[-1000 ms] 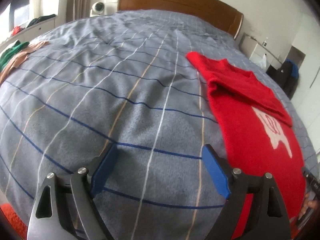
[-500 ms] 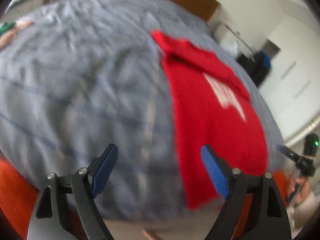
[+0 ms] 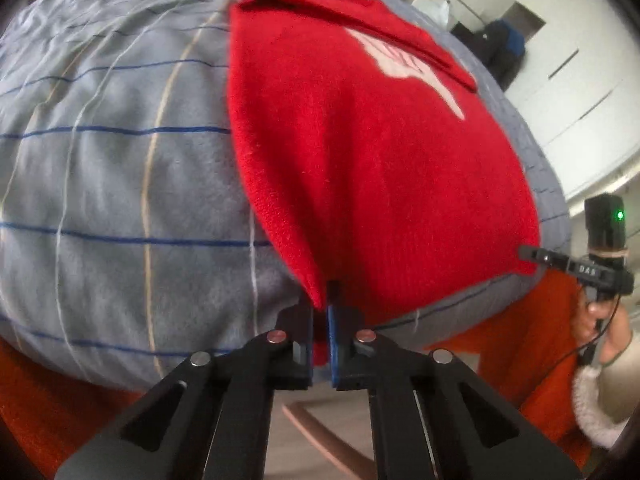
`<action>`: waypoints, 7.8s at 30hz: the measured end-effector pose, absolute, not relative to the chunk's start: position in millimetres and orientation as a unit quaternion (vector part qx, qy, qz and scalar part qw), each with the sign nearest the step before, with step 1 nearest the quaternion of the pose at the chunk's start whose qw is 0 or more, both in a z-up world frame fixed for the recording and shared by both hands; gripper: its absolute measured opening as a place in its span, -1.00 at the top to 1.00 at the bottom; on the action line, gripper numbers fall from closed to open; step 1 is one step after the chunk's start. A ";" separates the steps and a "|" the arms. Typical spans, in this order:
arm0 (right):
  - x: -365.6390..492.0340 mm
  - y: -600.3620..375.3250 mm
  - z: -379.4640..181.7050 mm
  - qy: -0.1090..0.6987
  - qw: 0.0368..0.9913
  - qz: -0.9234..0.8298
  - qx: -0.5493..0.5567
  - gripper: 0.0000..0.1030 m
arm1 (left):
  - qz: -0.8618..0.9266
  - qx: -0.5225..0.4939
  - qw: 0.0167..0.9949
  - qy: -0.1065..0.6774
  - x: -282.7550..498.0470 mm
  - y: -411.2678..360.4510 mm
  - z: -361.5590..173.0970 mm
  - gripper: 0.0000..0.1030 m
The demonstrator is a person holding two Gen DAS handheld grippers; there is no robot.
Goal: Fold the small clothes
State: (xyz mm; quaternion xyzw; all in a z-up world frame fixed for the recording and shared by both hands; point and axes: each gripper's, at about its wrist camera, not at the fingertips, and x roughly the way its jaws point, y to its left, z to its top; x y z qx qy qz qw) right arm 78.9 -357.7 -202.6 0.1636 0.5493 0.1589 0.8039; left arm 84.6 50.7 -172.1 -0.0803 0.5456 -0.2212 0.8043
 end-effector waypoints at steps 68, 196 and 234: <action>142.0 -324.3 -143.1 0.385 0.919 0.075 0.036 -0.39 | -0.073 0.044 0.899 0.430 200.1 -7.1 -126.2 -0.89; 269.8 -183.6 -125.0 0.452 0.853 0.258 0.042 0.21 | -0.051 -0.130 0.917 0.375 153.0 119.4 -148.3 -0.98; 371.7 -148.3 -126.7 0.380 0.910 0.156 -0.063 0.44 | -0.179 -0.125 0.862 0.458 366.1 38.7 -109.9 0.65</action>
